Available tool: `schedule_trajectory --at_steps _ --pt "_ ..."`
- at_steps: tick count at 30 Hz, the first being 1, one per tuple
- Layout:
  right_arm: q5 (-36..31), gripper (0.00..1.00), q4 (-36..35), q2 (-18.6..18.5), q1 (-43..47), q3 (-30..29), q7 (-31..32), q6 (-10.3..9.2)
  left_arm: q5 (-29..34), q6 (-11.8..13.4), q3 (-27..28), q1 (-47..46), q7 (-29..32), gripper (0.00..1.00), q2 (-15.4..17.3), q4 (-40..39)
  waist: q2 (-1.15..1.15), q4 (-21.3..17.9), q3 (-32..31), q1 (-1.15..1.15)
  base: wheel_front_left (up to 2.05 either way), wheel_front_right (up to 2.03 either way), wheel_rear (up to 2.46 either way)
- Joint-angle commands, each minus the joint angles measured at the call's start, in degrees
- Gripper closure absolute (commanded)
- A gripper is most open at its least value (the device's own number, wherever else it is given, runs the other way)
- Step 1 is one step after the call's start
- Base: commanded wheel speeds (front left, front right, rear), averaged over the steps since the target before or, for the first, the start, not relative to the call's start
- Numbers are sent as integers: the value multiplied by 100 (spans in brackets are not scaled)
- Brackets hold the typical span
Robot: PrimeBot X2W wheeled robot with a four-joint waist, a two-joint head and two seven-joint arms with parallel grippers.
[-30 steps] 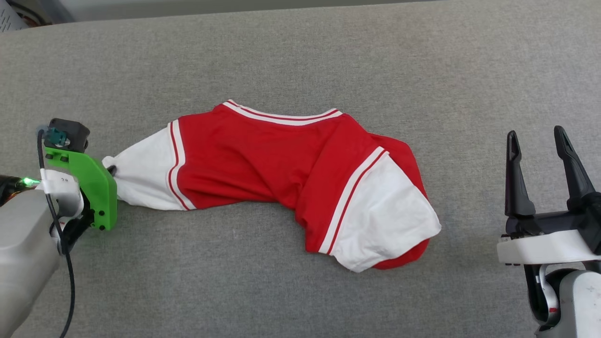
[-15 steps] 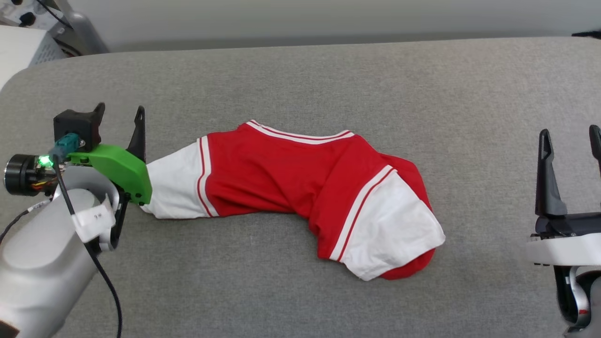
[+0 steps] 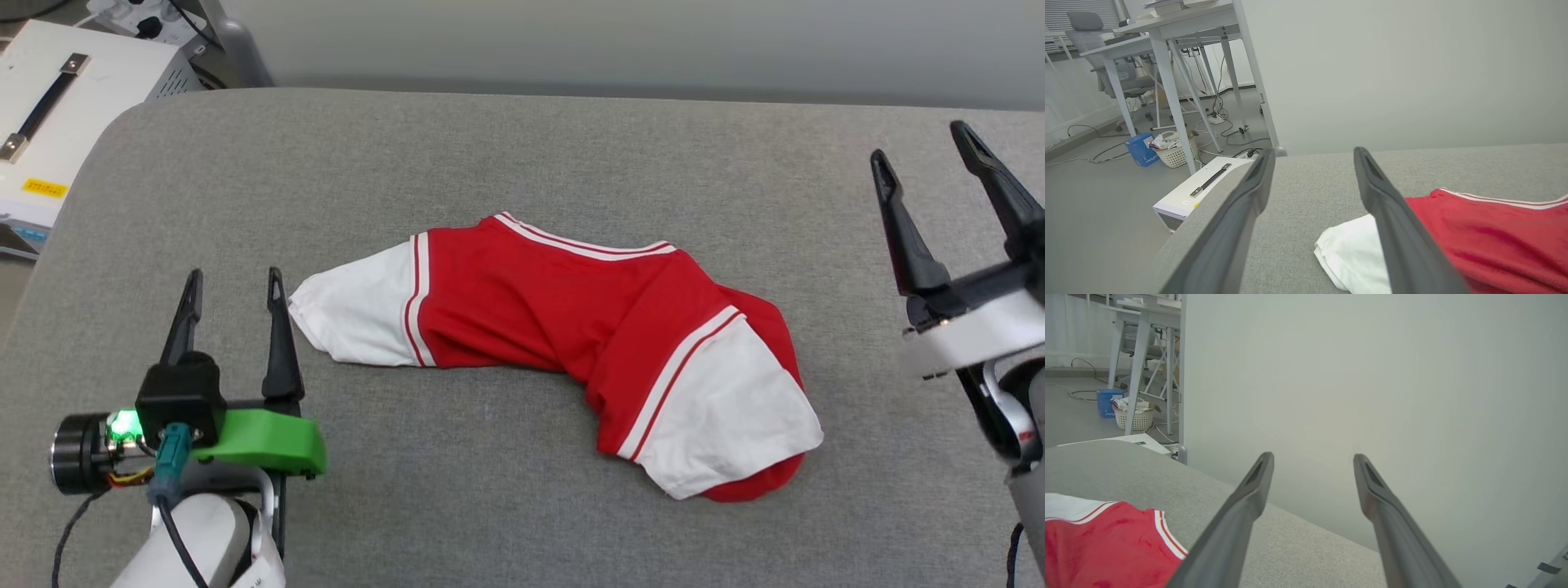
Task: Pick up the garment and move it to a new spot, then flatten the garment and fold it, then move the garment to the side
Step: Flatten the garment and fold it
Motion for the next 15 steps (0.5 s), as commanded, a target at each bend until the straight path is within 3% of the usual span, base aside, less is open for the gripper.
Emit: schedule_trajectory --at_steps 1,8,15 --pt "224 0 103 -181 -305 247 255 17 134 -30 98 184 -32 0 -103 -48 0 66 80 0 0 0 0" --pt "1567 0 569 -1214 -1604 2113 2406 17 653 -425 508 403 -32 0 -687 -79 0 309 428 0 0 0 0" --pt "2820 0 927 -1656 -2700 3460 4234 17 1069 -830 780 252 -32 0 -1207 -28 0 615 869 0 0 0 0"
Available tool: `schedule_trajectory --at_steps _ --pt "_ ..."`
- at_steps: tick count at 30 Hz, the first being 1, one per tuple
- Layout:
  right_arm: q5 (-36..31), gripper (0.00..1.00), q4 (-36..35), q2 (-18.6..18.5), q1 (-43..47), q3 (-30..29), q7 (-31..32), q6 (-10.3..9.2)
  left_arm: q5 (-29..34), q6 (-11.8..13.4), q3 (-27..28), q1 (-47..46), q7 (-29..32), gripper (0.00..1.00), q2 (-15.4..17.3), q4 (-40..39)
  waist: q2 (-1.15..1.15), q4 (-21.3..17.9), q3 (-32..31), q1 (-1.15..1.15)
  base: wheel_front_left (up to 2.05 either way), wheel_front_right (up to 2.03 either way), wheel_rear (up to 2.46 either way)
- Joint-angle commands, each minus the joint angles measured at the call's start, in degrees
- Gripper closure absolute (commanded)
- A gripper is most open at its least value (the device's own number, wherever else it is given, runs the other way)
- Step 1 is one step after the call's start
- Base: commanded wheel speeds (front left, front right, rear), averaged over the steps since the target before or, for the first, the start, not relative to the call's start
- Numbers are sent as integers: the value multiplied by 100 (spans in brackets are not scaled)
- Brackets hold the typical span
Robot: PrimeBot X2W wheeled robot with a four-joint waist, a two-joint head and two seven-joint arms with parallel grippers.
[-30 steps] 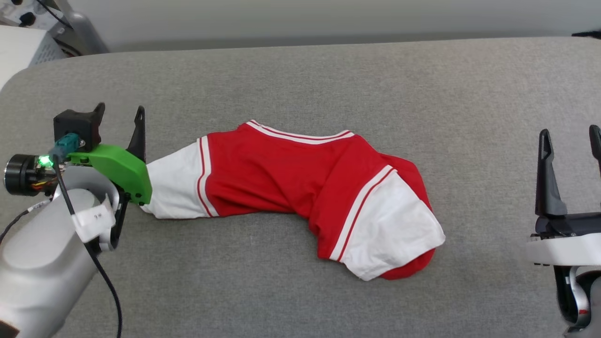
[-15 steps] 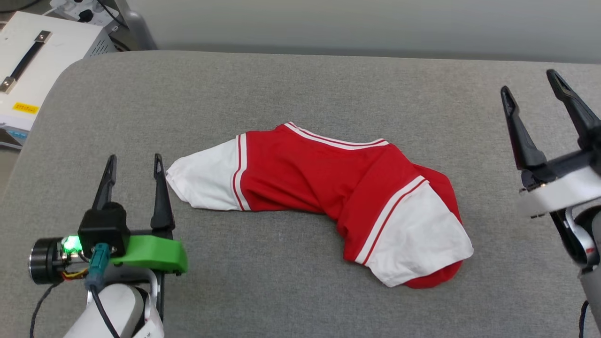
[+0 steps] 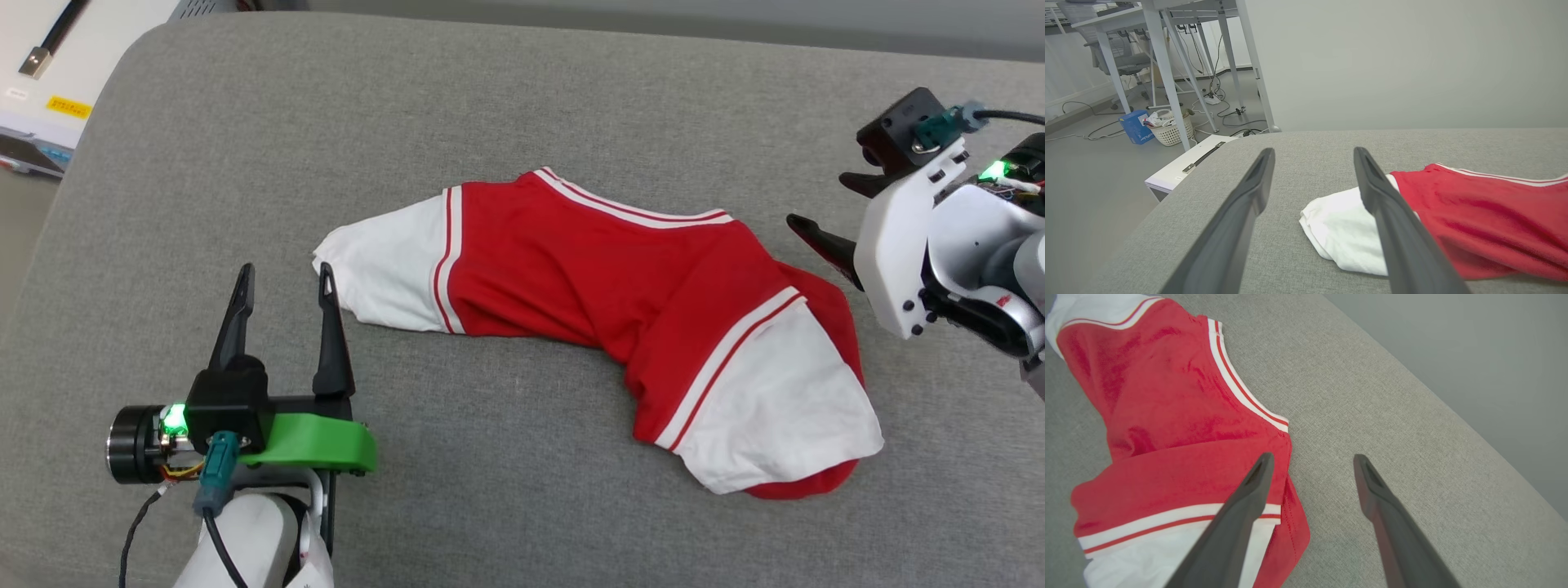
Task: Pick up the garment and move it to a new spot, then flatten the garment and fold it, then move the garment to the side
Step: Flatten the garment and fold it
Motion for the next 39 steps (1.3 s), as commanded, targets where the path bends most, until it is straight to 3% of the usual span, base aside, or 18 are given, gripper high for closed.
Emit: schedule_trajectory --at_steps 1,7,19,20,21,26,30,39 --pt "205 0 101 -5 -222 159 250 1 90 -83 61 -97 -32 0 -98 22 0 257 323 0 0 0 0" --pt "520 0 591 95 -935 839 866 1 337 -409 268 -298 -32 0 -525 77 0 530 715 0 0 0 0" --pt "677 0 1565 169 -1054 2103 813 1 736 -917 765 -457 -32 0 -1108 287 0 716 1019 0 0 0 0" --pt "729 33 1576 168 -1053 2158 713 1 765 -952 815 -438 -32 0 -1128 306 0 686 992 0 0 0 0" --pt "757 100 1573 168 -1067 2173 568 1 785 -981 854 -423 -32 0 -1142 322 0 656 963 0 0 0 0" --pt "898 100 1516 162 -1137 2102 -474 1 909 -1132 1044 -293 -32 0 -1185 453 0 422 621 0 0 0 0" --pt "934 100 1181 -60 -1073 1913 -1271 1 985 -1224 1170 -130 -32 0 -1200 512 0 243 273 0 0 0 0" --pt "963 100 -63 -897 -212 1026 -1869 1 1091 -1323 1378 302 -33 0 -1236 475 0 -148 -171 0 0 0 0"
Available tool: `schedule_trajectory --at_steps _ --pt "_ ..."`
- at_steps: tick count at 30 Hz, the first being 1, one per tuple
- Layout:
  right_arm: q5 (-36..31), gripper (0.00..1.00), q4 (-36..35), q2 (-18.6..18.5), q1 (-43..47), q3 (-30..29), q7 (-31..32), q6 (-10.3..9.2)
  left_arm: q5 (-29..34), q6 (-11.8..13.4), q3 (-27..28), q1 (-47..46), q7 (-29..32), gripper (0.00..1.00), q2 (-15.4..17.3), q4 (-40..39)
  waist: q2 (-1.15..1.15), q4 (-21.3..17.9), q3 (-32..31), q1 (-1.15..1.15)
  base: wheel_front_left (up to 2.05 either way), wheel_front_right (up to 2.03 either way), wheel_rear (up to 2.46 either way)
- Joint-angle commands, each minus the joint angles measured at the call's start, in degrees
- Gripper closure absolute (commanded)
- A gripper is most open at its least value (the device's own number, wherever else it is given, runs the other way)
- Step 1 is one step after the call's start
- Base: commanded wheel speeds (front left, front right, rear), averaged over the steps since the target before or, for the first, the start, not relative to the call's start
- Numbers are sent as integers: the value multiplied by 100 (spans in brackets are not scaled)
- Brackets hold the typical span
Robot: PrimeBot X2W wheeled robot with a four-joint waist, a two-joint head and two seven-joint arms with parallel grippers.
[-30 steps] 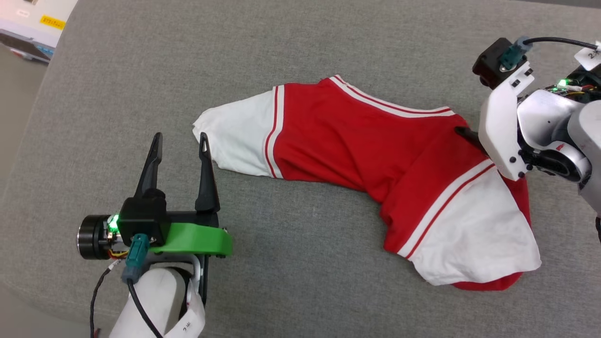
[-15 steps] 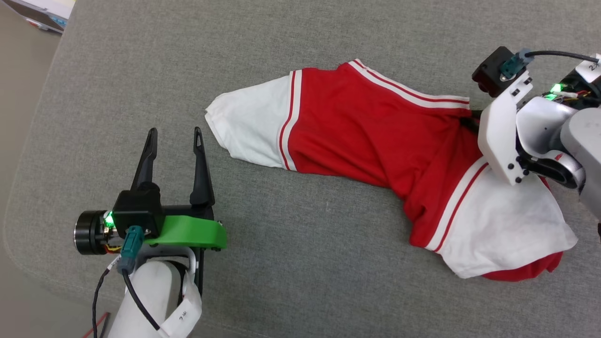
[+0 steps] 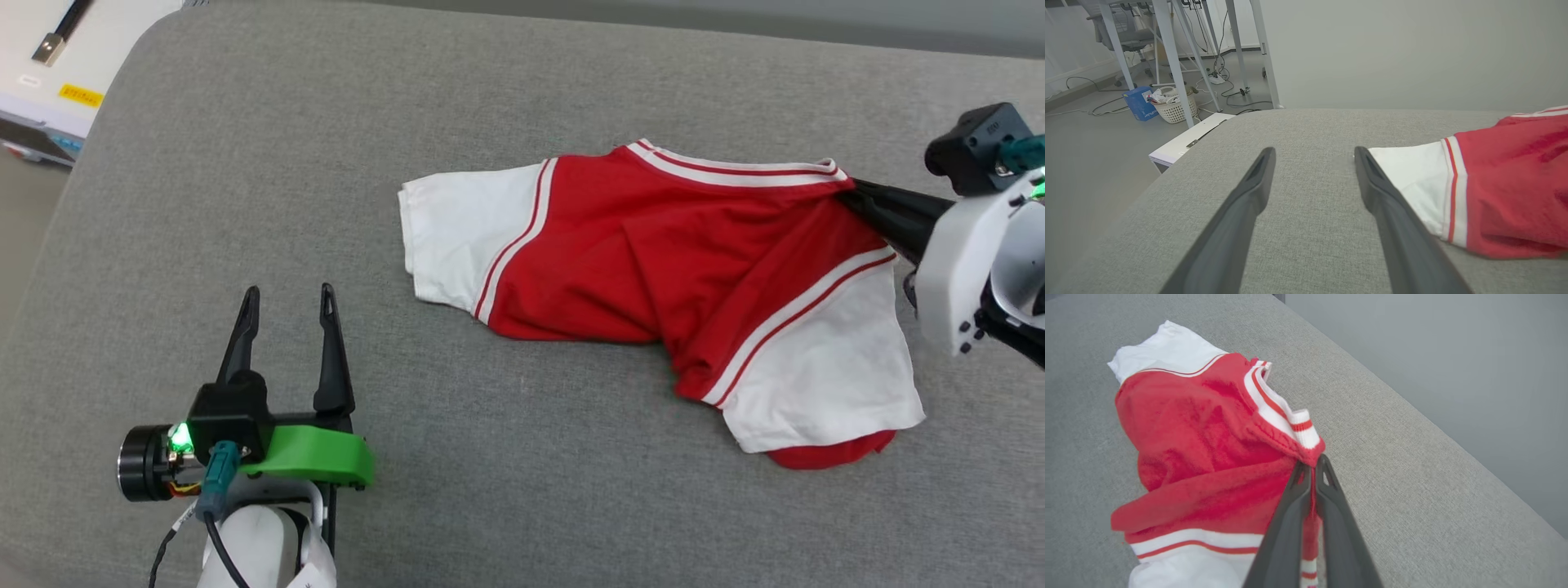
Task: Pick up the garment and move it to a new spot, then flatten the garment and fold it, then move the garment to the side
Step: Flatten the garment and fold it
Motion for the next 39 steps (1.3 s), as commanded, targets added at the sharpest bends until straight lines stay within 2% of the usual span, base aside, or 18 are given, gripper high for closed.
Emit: schedule_trajectory --at_steps 1,9,14,17,21,27,32,36,39 --pt "44 100 -150 -115 263 -204 -51 -6 55 -43 32 106 -33 0 -37 -7 0 -308 -290 0 0 0 0" --pt "3 100 -665 -557 1610 -1881 210 -6 105 -111 79 222 -33 0 -105 -13 0 -451 -326 0 0 0 0" --pt "-242 100 -786 -541 2034 -2789 636 -6 134 -158 63 133 -33 0 -148 -44 0 -415 -135 0 0 0 0" --pt "-450 100 -797 -453 1987 -3053 987 -6 147 -203 34 20 -33 0 -171 -56 0 -339 36 0 0 0 0" --pt "-711 100 -567 -245 1539 -3044 1444 -6 165 -250 -3 -181 -33 0 -200 -78 0 -206 311 0 0 0 0" --pt "-1296 100 462 339 498 -2503 1707 -6 165 -266 -74 -453 -33 0 -244 -102 0 -15 714 0 0 0 0" --pt "-1690 100 1707 796 -46 -1988 1616 -6 135 -259 -102 -590 -33 0 -269 -83 0 94 919 0 0 0 0" --pt "-1648 100 2592 1059 -143 -1784 1571 -6 129 -243 -121 -617 -33 0 -281 -71 0 117 977 0 0 0 0" --pt "-1463 100 2946 1168 -158 -1763 1349 -6 127 -237 -97 -621 -33 0 -285 -53 0 89 964 0 0 0 0"
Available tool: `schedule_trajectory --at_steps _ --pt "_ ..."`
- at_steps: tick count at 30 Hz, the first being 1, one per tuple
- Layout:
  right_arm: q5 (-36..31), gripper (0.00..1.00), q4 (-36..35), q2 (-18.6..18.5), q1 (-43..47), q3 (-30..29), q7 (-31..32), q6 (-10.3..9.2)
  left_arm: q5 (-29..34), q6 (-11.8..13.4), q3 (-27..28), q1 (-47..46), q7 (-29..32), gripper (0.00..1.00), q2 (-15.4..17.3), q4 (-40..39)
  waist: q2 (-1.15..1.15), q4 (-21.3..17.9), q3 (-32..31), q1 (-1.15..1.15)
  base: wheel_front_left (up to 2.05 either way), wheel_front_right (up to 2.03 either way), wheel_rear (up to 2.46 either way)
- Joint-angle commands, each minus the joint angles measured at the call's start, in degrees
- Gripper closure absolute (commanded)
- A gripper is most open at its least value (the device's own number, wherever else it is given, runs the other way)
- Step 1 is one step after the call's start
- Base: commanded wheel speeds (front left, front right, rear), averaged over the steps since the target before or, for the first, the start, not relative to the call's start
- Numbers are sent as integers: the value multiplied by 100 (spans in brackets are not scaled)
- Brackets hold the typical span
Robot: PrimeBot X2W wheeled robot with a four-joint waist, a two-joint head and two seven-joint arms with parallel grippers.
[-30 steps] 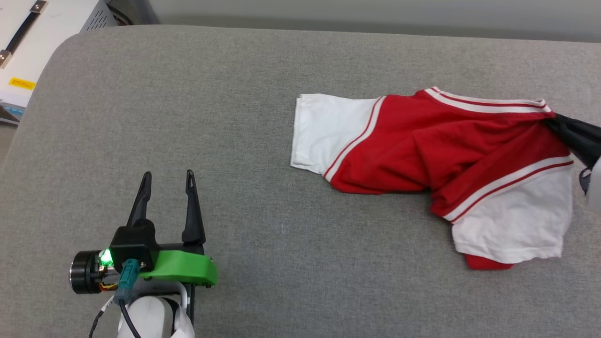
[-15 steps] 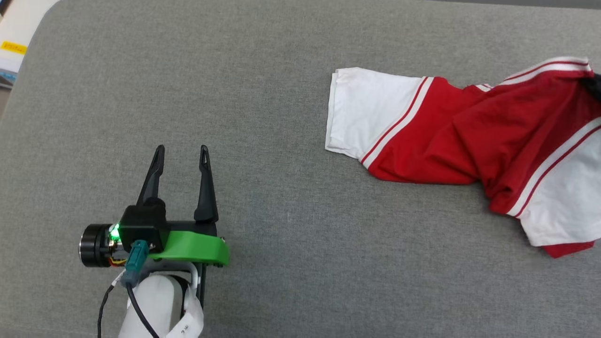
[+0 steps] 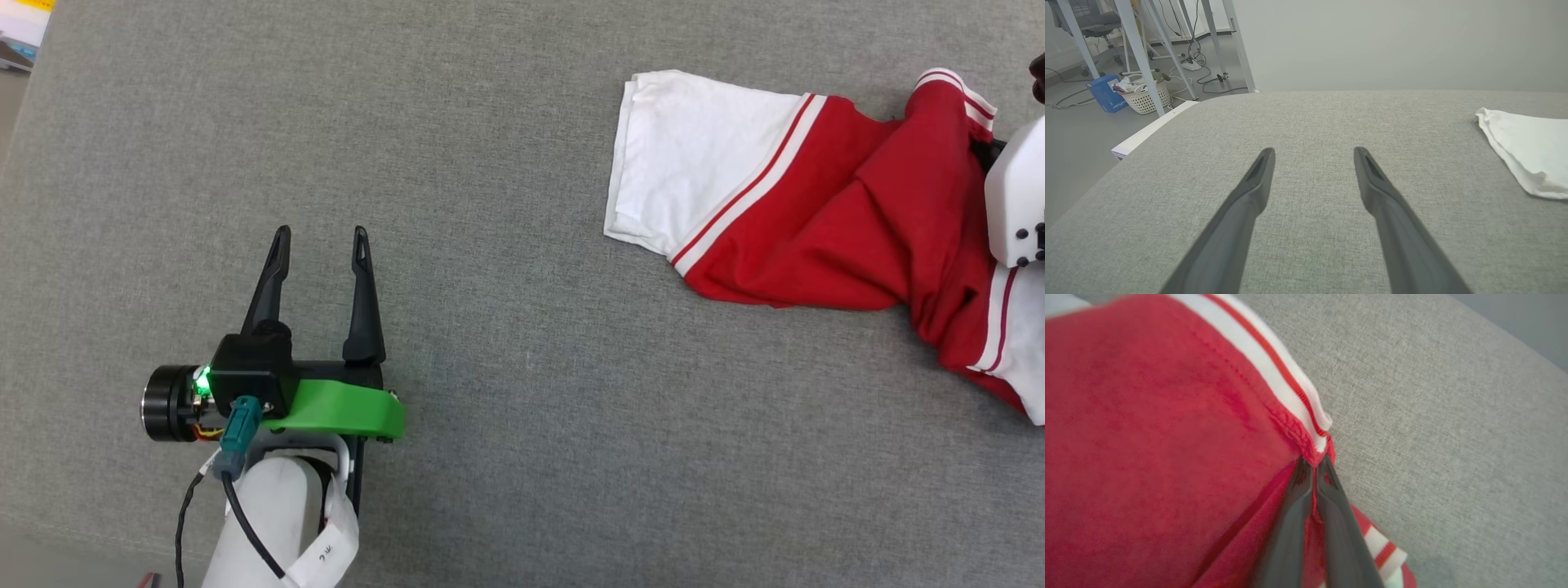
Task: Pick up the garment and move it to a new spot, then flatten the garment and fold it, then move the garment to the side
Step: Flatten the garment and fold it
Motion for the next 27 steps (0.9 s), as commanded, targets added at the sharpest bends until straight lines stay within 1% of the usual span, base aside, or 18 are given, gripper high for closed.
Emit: schedule_trajectory --at_steps 1,2,3,4,8,11,15,17,22,27 --pt "63 100 179 108 65 84 -164 -4 18 22 25 -84 -33 0 -31 14 0 -40 -45 0 0 0 0" --pt "79 87 210 100 65 82 -289 -4 24 20 34 -82 -33 0 -31 21 0 -53 -68 0 0 0 0" --pt "122 52 248 76 94 92 -526 -4 42 10 47 -79 -33 0 -31 36 0 -74 -132 0 0 0 0" --pt "144 0 255 56 118 84 -710 -4 51 4 66 -71 -33 0 -31 46 0 -99 -181 0 0 0 0" --pt "205 0 150 -35 300 36 -1532 -4 106 -15 164 -3 -33 0 8 50 0 -238 -410 0 0 0 0" --pt "119 0 -16 -48 477 -127 -2155 -4 134 -29 234 51 -33 0 50 48 0 -352 -571 0 0 0 0" --pt "-17 0 -358 68 850 -527 -2802 -4 171 -42 283 140 -33 0 72 24 0 -485 -760 0 0 0 0" --pt "-109 0 -537 155 1069 -830 -3073 -4 195 -51 276 183 -33 0 72 14 0 -520 -835 0 0 0 0" --pt "-403 0 -1169 337 1750 -1548 -3366 -4 218 -51 313 328 -33 0 92 11 0 -611 -1026 0 0 0 0" --pt "-649 0 -2081 444 2437 -2312 -3214 -4 238 -44 359 488 -33 0 124 -15 0 -688 -1189 0 0 0 0"
